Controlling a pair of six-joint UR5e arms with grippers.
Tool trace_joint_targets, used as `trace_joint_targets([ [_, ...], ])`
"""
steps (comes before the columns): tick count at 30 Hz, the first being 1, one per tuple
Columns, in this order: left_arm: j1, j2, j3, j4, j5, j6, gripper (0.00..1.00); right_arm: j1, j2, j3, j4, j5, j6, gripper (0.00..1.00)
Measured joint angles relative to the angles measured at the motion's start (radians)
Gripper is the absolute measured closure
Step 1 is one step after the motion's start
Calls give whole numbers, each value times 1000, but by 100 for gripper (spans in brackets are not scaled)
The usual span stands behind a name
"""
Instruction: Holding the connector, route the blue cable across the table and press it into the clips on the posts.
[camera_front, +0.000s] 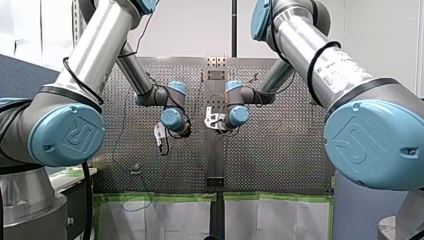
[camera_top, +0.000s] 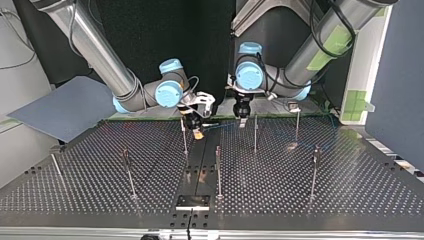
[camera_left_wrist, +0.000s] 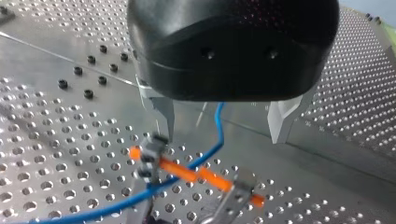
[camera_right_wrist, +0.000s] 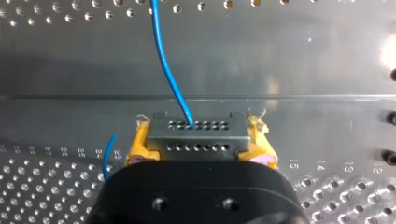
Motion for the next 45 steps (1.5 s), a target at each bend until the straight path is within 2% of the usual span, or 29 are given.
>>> trace_joint_targets([
  [8,2,-64,76,-16,4,-5,0,0,0,0,-1,1,2,100],
  [15,3,-112,100,-20,-14,-4,0,-1,0,0,0,0,2,100],
  [16,2,-114,101,-21,-19,-2,4,-1,0,0,0,0,2,100],
  [17,1,-115,101,-23,-26,2,15,-1,0,0,0,0,2,100],
  [18,0,-116,101,-23,-34,5,15,-1,0,0,0,0,2,100],
  [19,-1,-117,102,-24,-42,7,38,0,0,0,0,0,2,100],
  [20,-3,-117,102,-25,-54,10,43,-1,0,0,0,0,2,100],
  [21,-4,-117,102,-25,-62,12,43,-1,0,0,0,0,2,100],
  [23,-6,-116,102,-24,-75,15,75,-1,0,0,0,0,2,100],
  [24,-7,-116,102,-23,-78,16,75,-1,0,0,0,0,2,100],
  [26,-9,-116,103,-21,-82,17,96,-1,0,0,0,0,2,100],
  [28,-10,-115,106,-21,-84,18,100,-1,0,0,0,0,1,100],
  [36,-13,-105,108,-27,-85,17,100,-1,-5,-4,6,0,-3,100],
  [42,-15,-68,107,-58,-86,16,100,-1,-45,-6,17,-1,1,100],
  [45,-19,-37,107,-77,-87,17,100,-3,-75,-6,27,-1,9,100],
])
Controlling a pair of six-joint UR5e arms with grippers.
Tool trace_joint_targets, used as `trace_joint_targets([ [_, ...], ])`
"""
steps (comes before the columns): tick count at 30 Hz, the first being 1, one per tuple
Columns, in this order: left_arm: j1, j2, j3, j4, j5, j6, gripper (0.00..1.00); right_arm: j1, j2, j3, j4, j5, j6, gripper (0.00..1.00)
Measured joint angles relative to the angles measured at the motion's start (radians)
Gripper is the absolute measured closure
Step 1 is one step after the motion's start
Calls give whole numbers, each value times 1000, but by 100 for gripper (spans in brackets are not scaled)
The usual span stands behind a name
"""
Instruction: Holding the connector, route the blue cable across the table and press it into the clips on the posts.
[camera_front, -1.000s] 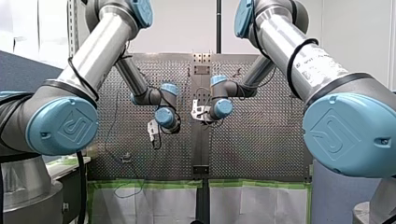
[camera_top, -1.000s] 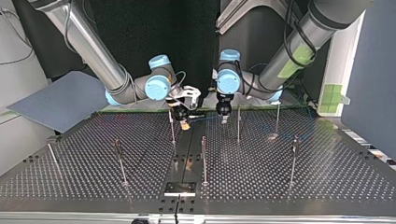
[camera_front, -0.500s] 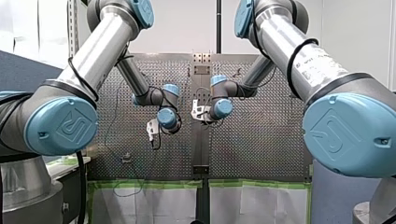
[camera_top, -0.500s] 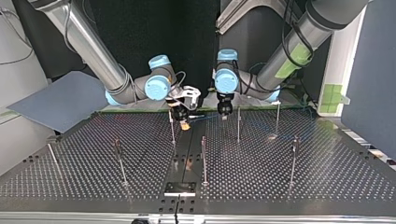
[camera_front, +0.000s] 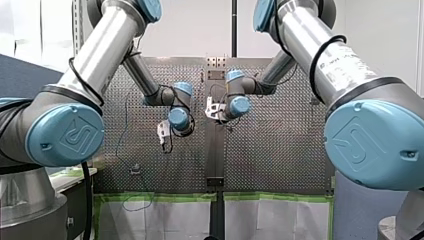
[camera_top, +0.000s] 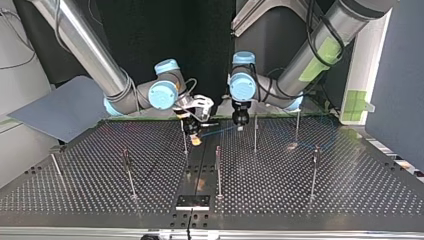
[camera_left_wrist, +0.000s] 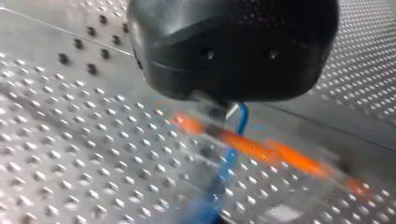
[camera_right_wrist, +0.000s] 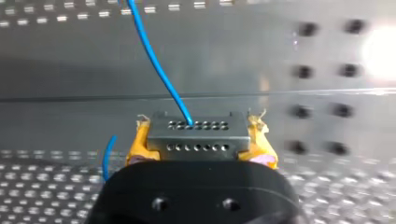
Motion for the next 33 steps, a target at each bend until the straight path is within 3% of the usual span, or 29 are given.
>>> trace_joint_targets([
  [7,-9,71,0,-36,1,1,100,-5,-74,0,44,2,35,100],
  [19,-24,198,0,-109,0,3,100,-21,-200,38,151,15,61,100],
  [27,-37,277,0,-142,0,2,100,-26,-280,67,205,11,65,100],
  [33,-49,339,0,-162,2,0,100,-24,-342,69,245,-14,64,100],
])
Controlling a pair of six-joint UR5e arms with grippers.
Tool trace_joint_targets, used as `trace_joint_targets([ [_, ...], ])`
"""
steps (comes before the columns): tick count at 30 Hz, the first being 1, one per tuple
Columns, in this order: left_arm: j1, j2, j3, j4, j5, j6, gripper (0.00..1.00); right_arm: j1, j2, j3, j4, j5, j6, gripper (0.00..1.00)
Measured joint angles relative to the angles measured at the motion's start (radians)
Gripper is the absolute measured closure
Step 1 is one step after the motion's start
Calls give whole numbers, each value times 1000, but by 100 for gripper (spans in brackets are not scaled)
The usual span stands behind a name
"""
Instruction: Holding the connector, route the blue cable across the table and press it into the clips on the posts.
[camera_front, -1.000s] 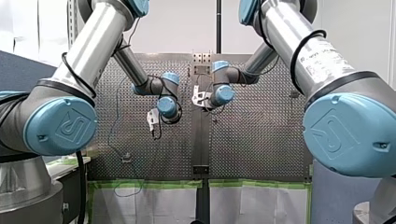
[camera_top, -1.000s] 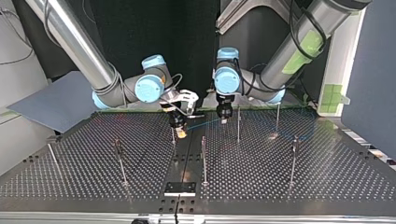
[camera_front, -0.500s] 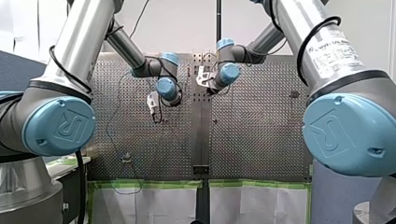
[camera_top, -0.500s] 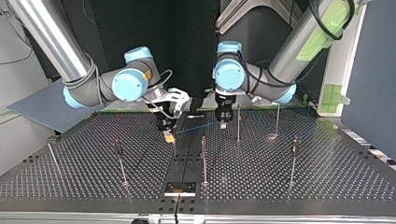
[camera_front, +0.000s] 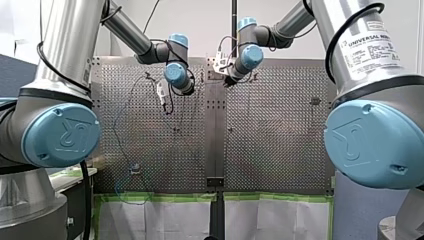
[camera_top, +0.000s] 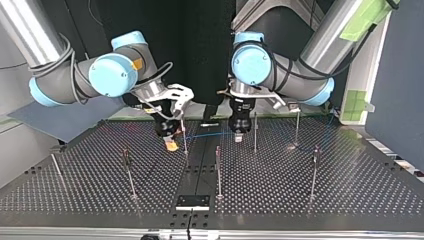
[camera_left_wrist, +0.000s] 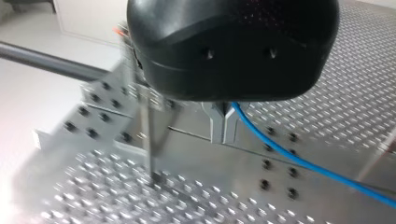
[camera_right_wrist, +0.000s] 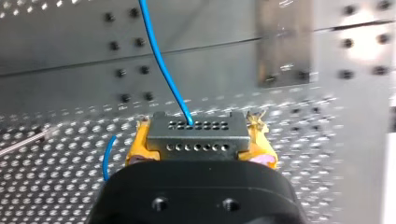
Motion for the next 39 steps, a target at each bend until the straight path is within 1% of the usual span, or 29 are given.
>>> trace_joint_targets([
  [5,-10,56,0,-1,5,1,100,-4,-55,0,17,-40,0,100],
  [8,-18,89,0,10,19,-2,100,-7,-88,0,20,-61,0,100],
  [10,-22,101,0,23,34,-10,100,-11,-109,0,20,-73,0,100],
  [12,-21,99,1,43,48,-17,100,-15,-117,0,20,-79,0,100],
  [14,-19,88,5,54,58,-21,100,-18,-113,0,20,-83,0,100],
  [17,-17,65,16,60,60,-21,100,-23,-99,0,19,-93,0,100],
  [19,-13,48,21,63,52,-19,100,-27,-87,0,18,-99,0,100],
  [23,-2,10,28,73,20,-16,100,-33,-53,0,17,-106,-3,100],
  [26,8,-2,36,75,10,-14,100,-38,-38,-6,14,-115,-4,100],
  [28,18,-4,43,76,10,-13,100,-43,-31,-15,14,-128,-4,100],
  [31,30,-5,55,79,20,-13,100,-48,-24,-31,14,-145,-3,100],
  [36,46,-8,68,85,52,-13,100,-55,-15,-46,12,-159,-1,100],
  [39,54,-21,75,87,65,-14,100,-59,-4,-53,12,-166,0,100],
])
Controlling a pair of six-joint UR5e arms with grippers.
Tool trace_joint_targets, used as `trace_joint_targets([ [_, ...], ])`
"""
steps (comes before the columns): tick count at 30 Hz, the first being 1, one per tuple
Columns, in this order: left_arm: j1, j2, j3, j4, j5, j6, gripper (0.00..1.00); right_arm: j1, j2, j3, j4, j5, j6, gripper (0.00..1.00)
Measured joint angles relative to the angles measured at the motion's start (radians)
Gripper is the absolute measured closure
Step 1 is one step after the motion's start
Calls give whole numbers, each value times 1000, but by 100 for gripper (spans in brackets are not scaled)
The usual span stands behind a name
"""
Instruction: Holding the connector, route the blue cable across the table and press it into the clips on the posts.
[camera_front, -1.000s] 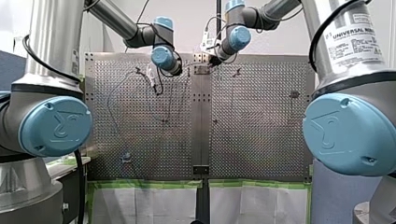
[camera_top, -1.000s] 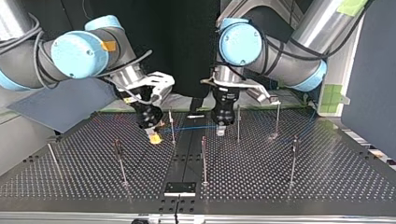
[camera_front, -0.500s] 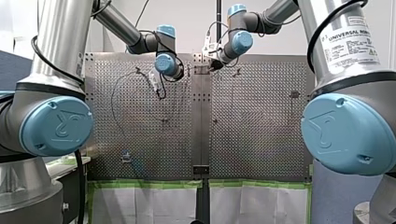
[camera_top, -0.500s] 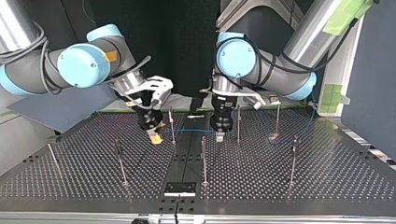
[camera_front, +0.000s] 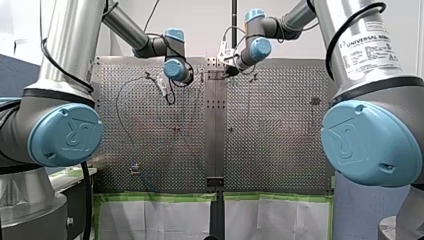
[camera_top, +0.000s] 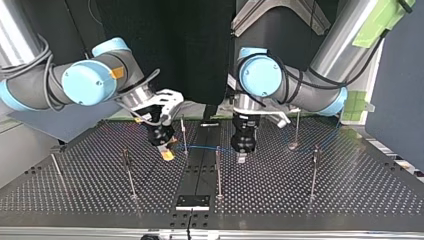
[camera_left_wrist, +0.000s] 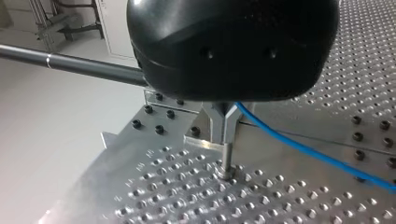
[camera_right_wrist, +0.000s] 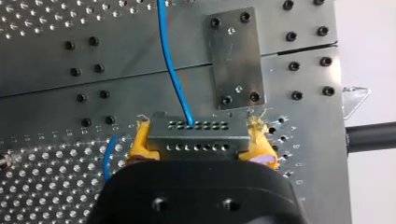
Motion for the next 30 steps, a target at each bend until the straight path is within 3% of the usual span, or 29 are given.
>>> trace_joint_targets([
  [6,27,-22,11,14,12,-2,100,-8,24,-12,-1,-3,1,100],
  [11,61,-61,43,15,51,-6,100,-20,32,-21,-4,-3,2,100],
  [17,64,-113,93,7,79,-7,100,-43,43,-35,-6,-8,5,100],
  [25,73,-123,120,-16,72,-7,100,-65,51,-44,-12,-14,6,100],
  [26,74,-122,122,-25,70,-6,88,-67,51,-44,-13,-15,6,100],
  [27,75,-122,123,-32,68,-6,88,-68,51,-44,-13,-16,6,100],
  [29,75,-122,124,-46,60,-9,70,-71,53,-44,-14,-20,6,100],
  [30,75,-122,125,-53,55,-13,70,-72,53,-44,-14,-21,5,100],
])
